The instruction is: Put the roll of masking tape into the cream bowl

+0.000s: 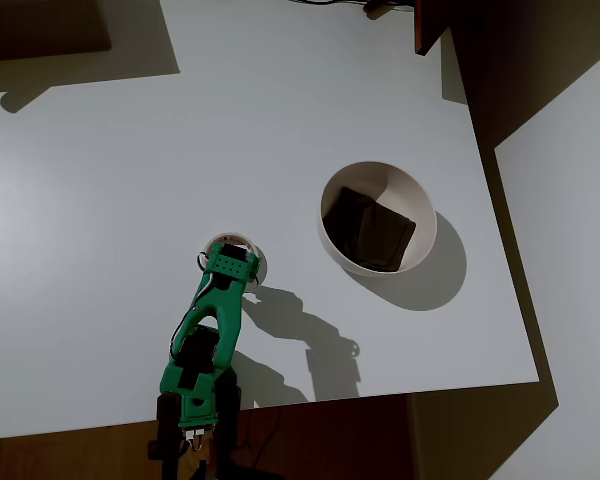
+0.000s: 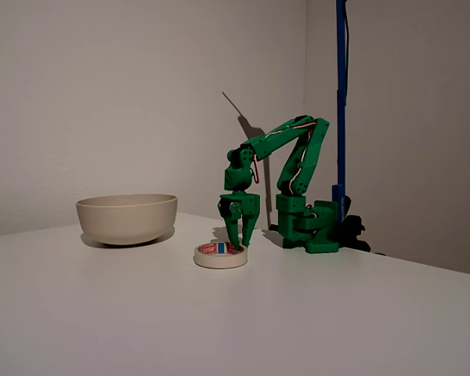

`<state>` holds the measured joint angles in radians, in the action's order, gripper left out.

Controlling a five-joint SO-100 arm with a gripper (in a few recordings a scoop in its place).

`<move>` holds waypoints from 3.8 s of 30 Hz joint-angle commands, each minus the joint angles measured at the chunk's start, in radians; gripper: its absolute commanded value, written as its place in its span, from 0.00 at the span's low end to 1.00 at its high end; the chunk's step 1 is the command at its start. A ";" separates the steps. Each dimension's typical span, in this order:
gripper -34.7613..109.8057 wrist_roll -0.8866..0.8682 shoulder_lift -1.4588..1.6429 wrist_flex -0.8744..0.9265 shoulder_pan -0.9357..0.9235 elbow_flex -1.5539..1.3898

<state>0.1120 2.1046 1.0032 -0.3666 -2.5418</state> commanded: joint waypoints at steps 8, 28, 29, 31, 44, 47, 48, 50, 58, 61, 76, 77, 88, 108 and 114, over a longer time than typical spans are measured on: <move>0.18 -0.100 0.291 0.021 0.067 0.031; 0.18 -0.158 0.833 0.242 -0.198 0.328; 0.18 -0.158 0.805 0.249 -0.219 0.365; 0.18 -0.164 0.738 0.258 -0.264 0.440; 0.18 -0.183 0.192 0.189 -0.535 0.887; 0.18 -0.176 0.071 0.170 -0.588 0.983; 0.18 -0.176 0.029 0.172 -0.604 1.025; 0.18 -0.176 -0.063 0.179 -0.641 1.111; 0.18 -0.140 -0.376 0.141 -0.741 1.364; 0.18 -0.121 -0.515 0.155 -0.744 1.497; 0.18 -0.063 -0.830 0.259 -0.635 1.752; 0.18 -0.054 -0.857 0.249 -0.637 1.752; 0.23 -0.043 -0.937 0.189 -0.652 1.753; 0.18 -0.181 -0.799 0.172 -0.653 1.753; 0.18 -0.244 -0.612 0.242 -0.606 1.753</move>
<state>-0.0966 1.2579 1.2042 -0.9940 -0.8774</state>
